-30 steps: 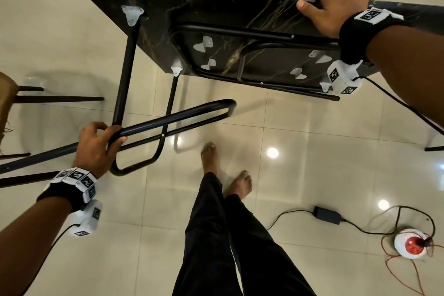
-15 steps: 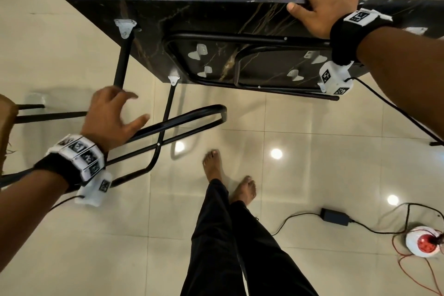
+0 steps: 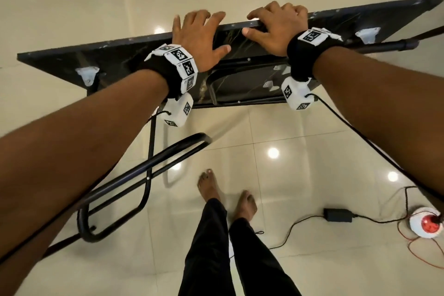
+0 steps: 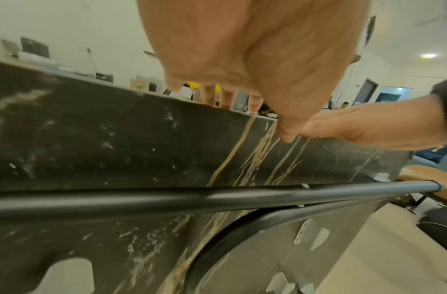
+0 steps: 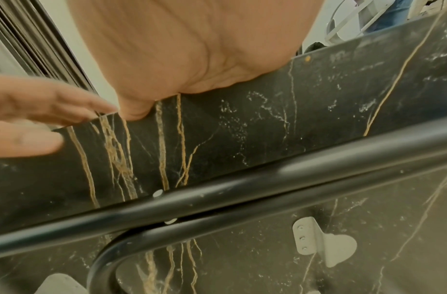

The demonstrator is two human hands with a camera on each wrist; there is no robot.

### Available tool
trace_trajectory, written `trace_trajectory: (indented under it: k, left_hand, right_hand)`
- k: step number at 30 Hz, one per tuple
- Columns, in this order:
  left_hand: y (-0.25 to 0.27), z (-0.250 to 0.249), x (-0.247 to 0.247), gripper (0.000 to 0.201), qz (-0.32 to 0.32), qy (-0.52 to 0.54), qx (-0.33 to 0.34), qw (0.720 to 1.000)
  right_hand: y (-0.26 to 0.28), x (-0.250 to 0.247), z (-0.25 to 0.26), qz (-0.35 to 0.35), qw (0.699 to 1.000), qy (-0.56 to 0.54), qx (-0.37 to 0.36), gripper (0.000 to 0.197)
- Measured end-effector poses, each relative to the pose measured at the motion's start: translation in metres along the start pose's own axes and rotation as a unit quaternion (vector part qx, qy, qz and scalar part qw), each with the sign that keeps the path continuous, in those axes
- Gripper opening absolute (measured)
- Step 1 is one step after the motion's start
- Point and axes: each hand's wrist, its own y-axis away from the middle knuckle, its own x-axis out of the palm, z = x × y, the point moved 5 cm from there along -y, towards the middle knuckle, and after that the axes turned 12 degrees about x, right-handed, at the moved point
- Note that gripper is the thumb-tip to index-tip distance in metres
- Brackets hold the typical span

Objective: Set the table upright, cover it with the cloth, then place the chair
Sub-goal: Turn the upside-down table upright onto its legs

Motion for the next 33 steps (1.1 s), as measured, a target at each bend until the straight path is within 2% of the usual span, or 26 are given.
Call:
trace_trajectory:
  k: [2, 5, 7, 9, 11, 12, 14, 18, 23, 27, 33]
  left_hand:
    - [-0.01, -0.001, 0.01, 0.062, 0.02, -0.003, -0.019, 1.0]
    - [-0.015, 0.0, 0.01, 0.058, -0.017, 0.004, -0.047, 0.999]
    - [-0.018, 0.002, 0.01, 0.058, -0.009, 0.034, -0.053, 0.998]
    - [-0.018, 0.006, 0.011, 0.055, 0.005, 0.046, -0.052, 0.998]
    - [-0.018, 0.008, 0.011, 0.052, 0.013, 0.039, -0.042, 0.998]
    - [-0.02, 0.009, 0.011, 0.05, 0.015, 0.035, -0.036, 0.999]
    - [-0.023, 0.011, 0.01, 0.047, 0.015, 0.035, -0.031, 0.999]
    - [-0.027, 0.013, 0.009, 0.044, 0.009, 0.038, -0.03, 0.999]
    - [-0.027, 0.012, 0.009, 0.043, 0.008, 0.048, -0.03, 0.998]
    - [-0.026, 0.014, 0.009, 0.053, 0.019, 0.062, -0.028, 0.997]
    - [-0.03, 0.019, 0.005, 0.05, 0.017, 0.087, -0.031, 0.996]
  right_hand:
    - [-0.002, 0.0, 0.0, 0.01, 1.0, -0.005, 0.0, 0.067]
    - [-0.003, -0.002, 0.001, 0.033, 0.999, -0.011, 0.009, 0.065]
    - [0.003, -0.003, 0.0, 0.027, 0.999, -0.024, 0.022, 0.066]
    - [0.02, -0.004, 0.003, -0.02, 0.996, -0.08, 0.029, 0.066]
    - [0.046, -0.003, 0.004, -0.094, 0.983, -0.154, 0.042, 0.056]
    - [0.058, 0.002, 0.006, -0.108, 0.978, -0.174, 0.049, 0.051]
    - [0.073, 0.018, 0.01, -0.084, 0.983, -0.157, 0.053, 0.046]
    - [0.062, 0.05, 0.021, -0.005, 0.998, -0.064, 0.029, 0.059]
    - [0.041, 0.051, 0.046, 0.05, 0.999, 0.0, -0.02, 0.055]
    - [0.048, 0.051, 0.039, 0.055, 0.998, 0.019, -0.033, 0.045]
    - [0.101, 0.066, 0.017, 0.027, 0.998, -0.008, -0.054, 0.039]
